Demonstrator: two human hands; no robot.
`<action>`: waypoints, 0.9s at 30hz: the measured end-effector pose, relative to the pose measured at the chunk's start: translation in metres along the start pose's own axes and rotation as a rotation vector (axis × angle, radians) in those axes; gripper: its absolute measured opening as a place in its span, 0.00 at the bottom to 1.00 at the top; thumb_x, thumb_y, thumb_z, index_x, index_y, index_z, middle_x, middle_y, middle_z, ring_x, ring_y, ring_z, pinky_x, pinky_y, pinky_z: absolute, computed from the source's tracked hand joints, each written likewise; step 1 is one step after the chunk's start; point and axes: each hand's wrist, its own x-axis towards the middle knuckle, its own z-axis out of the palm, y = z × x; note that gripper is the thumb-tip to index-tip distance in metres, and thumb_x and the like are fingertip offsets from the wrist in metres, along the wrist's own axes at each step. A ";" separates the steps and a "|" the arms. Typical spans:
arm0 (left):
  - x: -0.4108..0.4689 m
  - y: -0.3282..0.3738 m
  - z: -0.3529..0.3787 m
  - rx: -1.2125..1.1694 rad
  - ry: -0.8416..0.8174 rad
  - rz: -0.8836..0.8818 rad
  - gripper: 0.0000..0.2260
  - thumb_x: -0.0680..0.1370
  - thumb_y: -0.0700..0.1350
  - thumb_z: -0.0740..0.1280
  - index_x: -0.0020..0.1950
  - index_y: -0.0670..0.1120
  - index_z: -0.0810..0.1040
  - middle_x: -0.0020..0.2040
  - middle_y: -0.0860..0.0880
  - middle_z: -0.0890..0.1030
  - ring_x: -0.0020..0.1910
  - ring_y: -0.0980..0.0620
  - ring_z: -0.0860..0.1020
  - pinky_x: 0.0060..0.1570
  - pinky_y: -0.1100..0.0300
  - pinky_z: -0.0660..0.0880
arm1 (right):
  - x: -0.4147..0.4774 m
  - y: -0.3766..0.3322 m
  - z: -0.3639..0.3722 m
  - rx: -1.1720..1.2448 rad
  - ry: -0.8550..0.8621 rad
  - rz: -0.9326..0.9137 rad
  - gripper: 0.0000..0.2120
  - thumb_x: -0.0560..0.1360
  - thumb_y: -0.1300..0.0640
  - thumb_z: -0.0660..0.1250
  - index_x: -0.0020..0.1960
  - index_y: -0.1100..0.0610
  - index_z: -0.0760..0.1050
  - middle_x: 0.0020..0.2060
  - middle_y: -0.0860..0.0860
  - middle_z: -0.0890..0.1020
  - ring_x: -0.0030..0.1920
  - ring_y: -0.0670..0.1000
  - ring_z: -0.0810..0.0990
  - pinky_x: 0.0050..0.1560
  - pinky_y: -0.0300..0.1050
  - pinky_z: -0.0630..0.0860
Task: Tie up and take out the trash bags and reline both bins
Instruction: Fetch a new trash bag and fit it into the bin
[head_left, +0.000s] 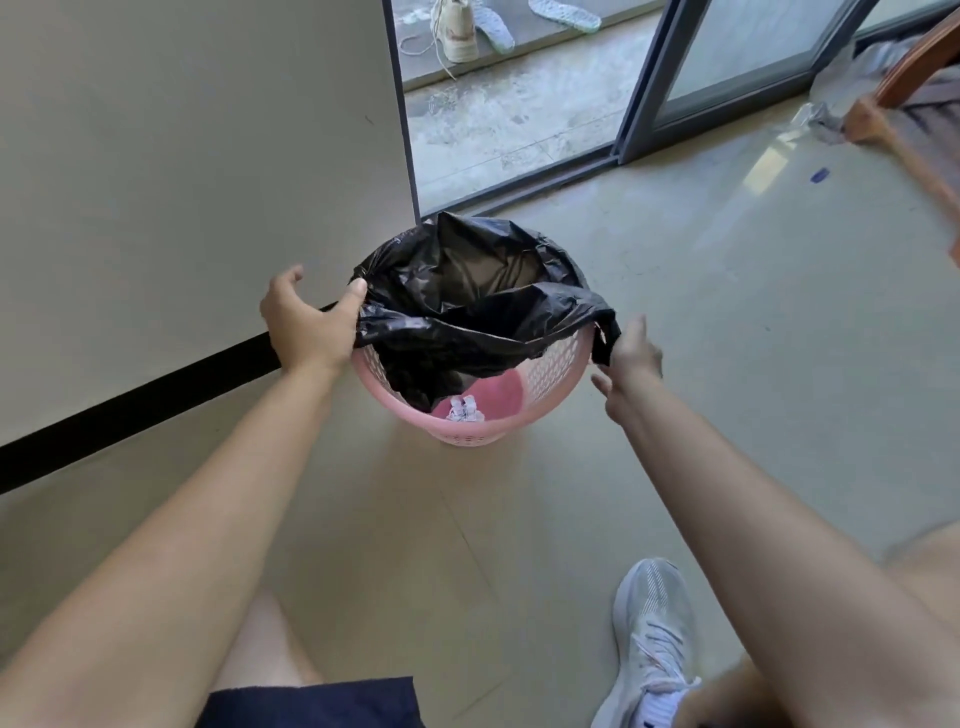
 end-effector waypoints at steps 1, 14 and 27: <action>-0.011 0.000 0.002 0.023 0.115 -0.021 0.33 0.69 0.58 0.74 0.69 0.46 0.69 0.68 0.45 0.70 0.68 0.47 0.69 0.67 0.54 0.67 | -0.006 -0.001 0.005 0.005 0.087 0.002 0.32 0.75 0.34 0.57 0.70 0.56 0.67 0.67 0.56 0.72 0.60 0.59 0.77 0.55 0.54 0.77; -0.102 -0.028 0.035 -0.787 0.305 -0.668 0.08 0.78 0.41 0.62 0.40 0.47 0.77 0.41 0.48 0.81 0.40 0.49 0.81 0.41 0.57 0.80 | -0.054 0.057 0.037 0.250 0.153 -0.085 0.10 0.79 0.56 0.57 0.46 0.56 0.76 0.46 0.51 0.81 0.51 0.58 0.80 0.55 0.50 0.78; -0.079 -0.082 0.021 -0.558 0.054 -0.911 0.06 0.78 0.35 0.59 0.43 0.42 0.73 0.34 0.44 0.76 0.24 0.53 0.73 0.26 0.61 0.70 | -0.019 0.063 0.005 0.155 -0.113 0.104 0.08 0.78 0.63 0.61 0.43 0.55 0.75 0.36 0.52 0.78 0.33 0.50 0.75 0.34 0.41 0.77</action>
